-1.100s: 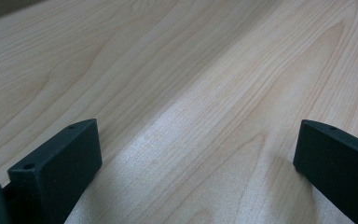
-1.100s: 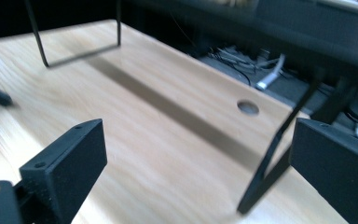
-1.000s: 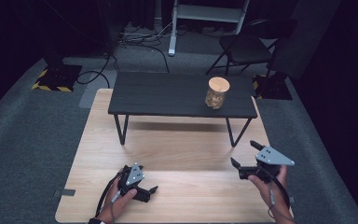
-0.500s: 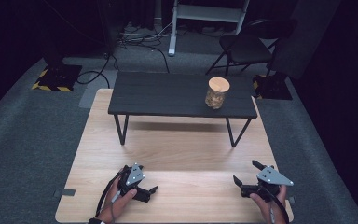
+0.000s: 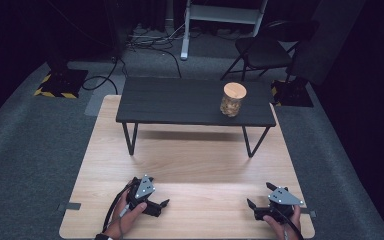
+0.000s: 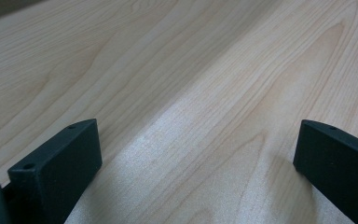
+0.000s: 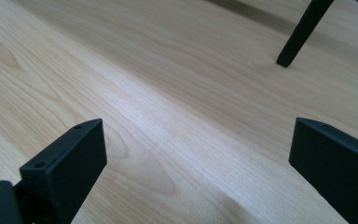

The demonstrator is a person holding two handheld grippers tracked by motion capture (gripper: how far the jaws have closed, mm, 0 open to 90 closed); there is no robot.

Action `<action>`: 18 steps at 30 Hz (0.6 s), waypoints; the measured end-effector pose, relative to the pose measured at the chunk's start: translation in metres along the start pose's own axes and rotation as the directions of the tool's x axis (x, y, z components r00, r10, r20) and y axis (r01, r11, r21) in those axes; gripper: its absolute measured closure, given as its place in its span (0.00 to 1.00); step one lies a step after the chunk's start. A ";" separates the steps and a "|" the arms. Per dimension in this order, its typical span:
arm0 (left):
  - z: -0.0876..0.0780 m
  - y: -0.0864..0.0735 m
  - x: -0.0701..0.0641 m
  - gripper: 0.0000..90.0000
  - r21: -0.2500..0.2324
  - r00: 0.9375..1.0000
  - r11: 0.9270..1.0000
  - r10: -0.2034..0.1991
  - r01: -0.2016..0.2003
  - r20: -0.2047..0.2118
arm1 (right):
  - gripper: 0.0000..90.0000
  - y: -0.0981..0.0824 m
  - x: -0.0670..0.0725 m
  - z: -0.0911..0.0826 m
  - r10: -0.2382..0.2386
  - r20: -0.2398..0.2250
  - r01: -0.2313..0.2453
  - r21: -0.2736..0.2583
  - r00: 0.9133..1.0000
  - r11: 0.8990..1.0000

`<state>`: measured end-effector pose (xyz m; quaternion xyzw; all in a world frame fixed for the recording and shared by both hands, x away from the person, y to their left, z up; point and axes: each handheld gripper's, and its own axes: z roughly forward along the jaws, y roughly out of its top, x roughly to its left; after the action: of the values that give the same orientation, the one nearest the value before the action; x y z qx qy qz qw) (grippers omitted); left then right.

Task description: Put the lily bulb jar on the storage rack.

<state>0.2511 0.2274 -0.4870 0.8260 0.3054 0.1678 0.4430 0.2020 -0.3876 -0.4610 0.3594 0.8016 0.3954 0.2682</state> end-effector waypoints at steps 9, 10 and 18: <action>0.000 0.000 0.000 0.01 0.000 1.000 1.000 0.000 0.000 0.000 | 0.04 -0.007 -0.008 0.007 0.052 -0.031 -0.050 0.056 0.998 0.997; 0.000 0.000 0.000 0.01 0.000 1.000 1.000 0.000 0.000 0.000 | 0.04 -0.008 -0.009 0.007 0.063 -0.033 -0.061 0.056 0.997 0.997; 0.000 0.000 0.000 0.01 0.000 1.000 1.000 0.000 0.000 0.000 | 0.02 -0.017 -0.017 0.009 0.119 -0.062 -0.117 0.037 0.991 0.992</action>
<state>0.2510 0.2274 -0.4870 0.8261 0.3053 0.1678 0.4430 0.2124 -0.4048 -0.4776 0.3979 0.7935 0.4084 0.2126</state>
